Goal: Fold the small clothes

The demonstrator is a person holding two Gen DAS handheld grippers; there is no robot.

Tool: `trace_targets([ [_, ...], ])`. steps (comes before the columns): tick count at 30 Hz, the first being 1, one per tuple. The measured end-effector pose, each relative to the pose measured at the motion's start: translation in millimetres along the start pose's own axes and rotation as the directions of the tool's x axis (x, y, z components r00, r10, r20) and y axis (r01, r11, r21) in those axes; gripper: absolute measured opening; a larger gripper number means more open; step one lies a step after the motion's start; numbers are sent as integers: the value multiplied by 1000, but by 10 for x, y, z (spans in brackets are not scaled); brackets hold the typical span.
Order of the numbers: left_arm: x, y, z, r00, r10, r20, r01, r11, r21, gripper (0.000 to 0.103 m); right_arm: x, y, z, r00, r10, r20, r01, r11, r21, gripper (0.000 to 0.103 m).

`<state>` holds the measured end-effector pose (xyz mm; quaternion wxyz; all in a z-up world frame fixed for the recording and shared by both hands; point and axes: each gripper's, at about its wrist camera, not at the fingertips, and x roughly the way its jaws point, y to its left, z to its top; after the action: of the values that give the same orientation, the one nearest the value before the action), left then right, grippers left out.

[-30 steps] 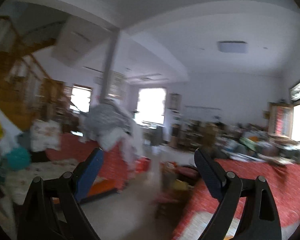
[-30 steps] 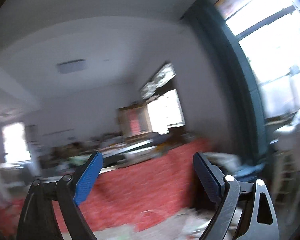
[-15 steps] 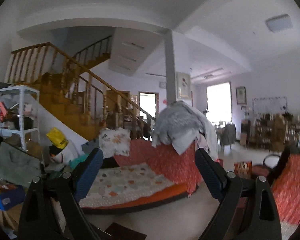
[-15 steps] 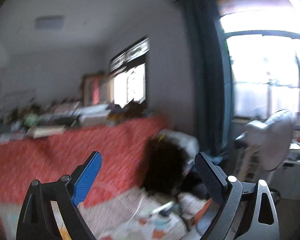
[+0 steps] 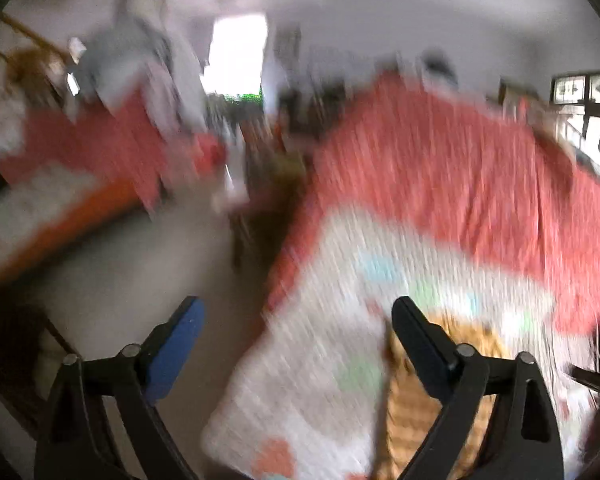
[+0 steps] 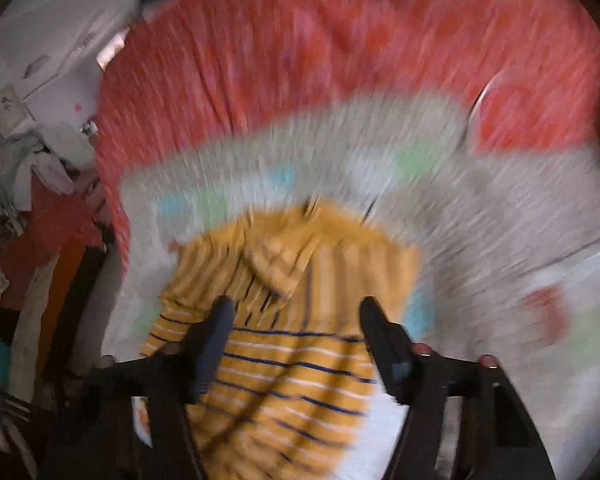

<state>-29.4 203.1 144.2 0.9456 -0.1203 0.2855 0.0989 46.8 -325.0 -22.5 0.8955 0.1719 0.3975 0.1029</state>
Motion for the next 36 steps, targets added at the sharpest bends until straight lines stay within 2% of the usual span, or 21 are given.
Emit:
trace_targets([
  [1, 312, -155, -238, 996, -17, -86, 17, 1000, 7, 71, 330, 34, -58, 1000, 0, -24, 0, 1000, 6, 61],
  [3, 654, -409, -610, 976, -52, -212, 58, 998, 20, 60, 749, 212, -108, 999, -35, -29, 34, 999, -35, 61],
  [5, 828, -588, -907, 951, -74, -299, 88, 996, 33, 60, 1006, 440, -43, 996, -78, -35, 73, 988, -133, 61],
  [7, 897, -779, -1165, 944, -66, -325, 99, 991, 87, 60, 1328, 632, -15, 994, -107, -37, 98, 973, -209, 66],
  [9, 921, -910, -1287, 949, -43, -312, 92, 985, 144, 60, 1719, 762, 115, 979, -201, -20, 187, 937, -296, 69],
  [11, 975, -950, -1322, 951, -39, -306, 92, 983, 161, 60, 1975, 800, 133, 961, -275, -29, 247, 902, -355, 69],
  [12, 979, -922, -1333, 952, -35, -303, 87, 983, 160, 60, 2075, 777, 136, 950, -310, -41, 274, 889, -368, 49],
  [13, 978, -902, -1273, 953, -30, -301, 81, 984, 157, 60, 2156, 756, 178, 942, -332, -51, 292, 885, -363, 10],
  [14, 962, -846, -1246, 955, -28, -295, 75, 986, 151, 60, 2214, 724, 256, 940, -337, -62, 298, 893, -337, 10],
  [16, 919, -705, -1184, 960, -16, -279, 55, 990, 131, 60, 2031, 683, 375, 962, -270, -36, 255, 938, -236, 8],
  [18, 951, -574, -1171, 962, -7, -274, 39, 993, 111, 60, 1991, 786, 473, 976, -216, -21, 208, 958, -200, 8],
  [20, 882, -416, -1178, 963, -1, -271, 27, 995, 92, 60, 1959, 1048, 558, 994, -107, -21, 102, 979, -176, 8],
  [22, 818, -283, -1186, 963, 1, -269, 20, 997, 74, 60, 1981, 1454, 581, 998, 29, -54, -37, 986, -161, 8],
  [25, 703, -103, -1207, 964, -3, -265, 17, 999, 49, 60, 2177, 2107, 471, 975, 179, -129, -198, 968, -156, 8],
  [27, 626, 8, -1220, 964, -5, -264, 14, 999, 35, 60, 2384, 2662, 299, 949, 252, -188, -284, 943, -173, 8],
  [28, 604, 46, -1230, 965, -3, -263, 12, 999, 31, 60, 2530, 3004, 169, 927, 289, -239, -334, 926, -175, 8],
  [30, 553, 113, -1237, 966, 3, -257, 3, 1000, 26, 60, 2722, 3442, -39, 897, 321, -305, -385, 906, -177, 8],
  [32, 530, 168, -1243, 967, 8, -256, -2, 1000, 23, 60, 2936, 3891, -301, 864, 333, -379, -424, 886, -189, 11],
  [34, 528, 211, -1240, 965, -5, -263, 6, 1000, 3, 60, 3138, 4192, -519, 843, 287, -456, -422, 878, -227, 14],
  [36, 501, 241, -1226, 965, -33, -259, 30, 999, -15, 60, 3168, 4372, -670, 852, 218, -475, -394, 866, -309, 17],
])
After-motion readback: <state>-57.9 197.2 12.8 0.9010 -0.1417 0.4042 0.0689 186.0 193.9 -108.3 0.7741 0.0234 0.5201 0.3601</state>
